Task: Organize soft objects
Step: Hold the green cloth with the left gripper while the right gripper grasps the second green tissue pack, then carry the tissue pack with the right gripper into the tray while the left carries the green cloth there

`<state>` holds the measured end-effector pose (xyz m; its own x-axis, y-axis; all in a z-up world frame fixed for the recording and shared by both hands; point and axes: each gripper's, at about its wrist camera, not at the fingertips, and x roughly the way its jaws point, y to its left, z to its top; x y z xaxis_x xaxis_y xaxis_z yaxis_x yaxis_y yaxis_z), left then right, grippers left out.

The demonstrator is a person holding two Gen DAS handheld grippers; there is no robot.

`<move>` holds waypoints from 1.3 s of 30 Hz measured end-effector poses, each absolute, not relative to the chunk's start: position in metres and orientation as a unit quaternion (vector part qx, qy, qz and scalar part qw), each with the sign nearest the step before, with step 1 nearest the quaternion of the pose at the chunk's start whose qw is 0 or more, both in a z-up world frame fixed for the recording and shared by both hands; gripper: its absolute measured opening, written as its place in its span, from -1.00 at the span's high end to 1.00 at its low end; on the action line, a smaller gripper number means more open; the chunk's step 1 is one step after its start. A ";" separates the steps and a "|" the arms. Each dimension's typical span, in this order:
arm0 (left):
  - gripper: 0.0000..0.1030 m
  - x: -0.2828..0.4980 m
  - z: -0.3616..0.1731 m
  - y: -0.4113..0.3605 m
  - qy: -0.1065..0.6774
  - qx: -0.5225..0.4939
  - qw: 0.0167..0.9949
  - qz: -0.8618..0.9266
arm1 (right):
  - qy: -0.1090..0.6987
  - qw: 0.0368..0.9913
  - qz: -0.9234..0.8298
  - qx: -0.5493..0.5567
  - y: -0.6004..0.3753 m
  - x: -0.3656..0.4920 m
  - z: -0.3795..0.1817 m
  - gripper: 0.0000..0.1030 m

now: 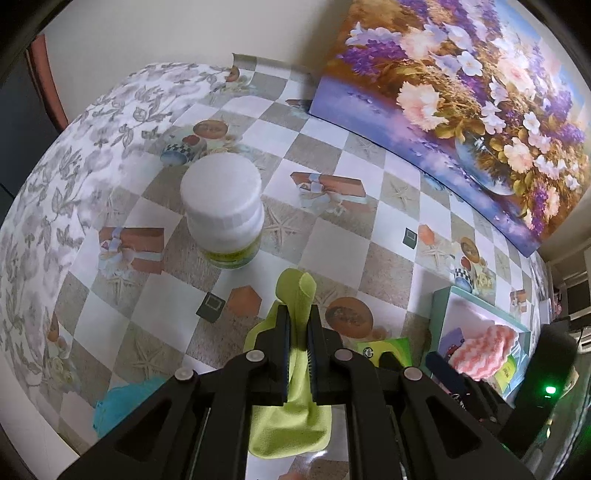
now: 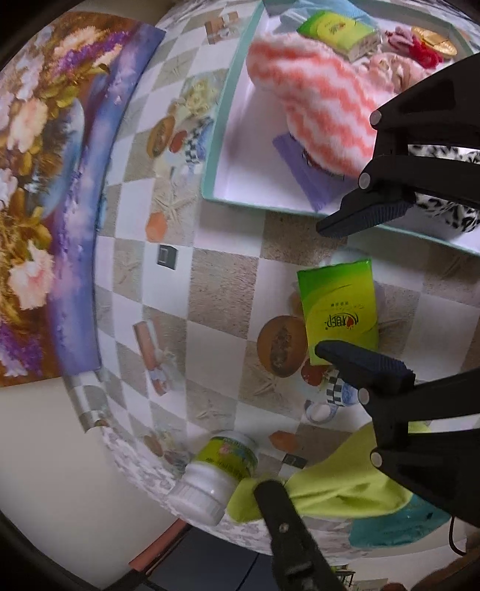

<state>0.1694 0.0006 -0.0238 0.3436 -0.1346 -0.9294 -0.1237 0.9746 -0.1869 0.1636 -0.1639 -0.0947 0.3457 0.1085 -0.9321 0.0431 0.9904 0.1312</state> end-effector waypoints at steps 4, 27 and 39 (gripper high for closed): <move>0.84 0.171 -0.024 0.002 0.574 -0.116 0.811 -0.005 | 0.577 0.814 0.031 0.058 -0.157 0.168 -0.103 -0.37; 0.84 0.169 -0.016 -0.001 0.567 -0.108 0.817 -0.006 | 0.576 0.816 0.035 0.025 -0.145 0.163 -0.096 -0.28; 0.84 0.155 0.028 -0.023 0.525 -0.095 0.845 -0.042 | 0.538 0.840 -0.019 0.073 -0.194 0.138 -0.040 -0.28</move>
<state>0.1551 -0.0233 0.0282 0.4457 -0.1707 -0.8788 -0.0295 0.9783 -0.2050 0.1377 -0.1938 -0.0400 0.4211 0.0472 -0.9058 0.1099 0.9886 0.1026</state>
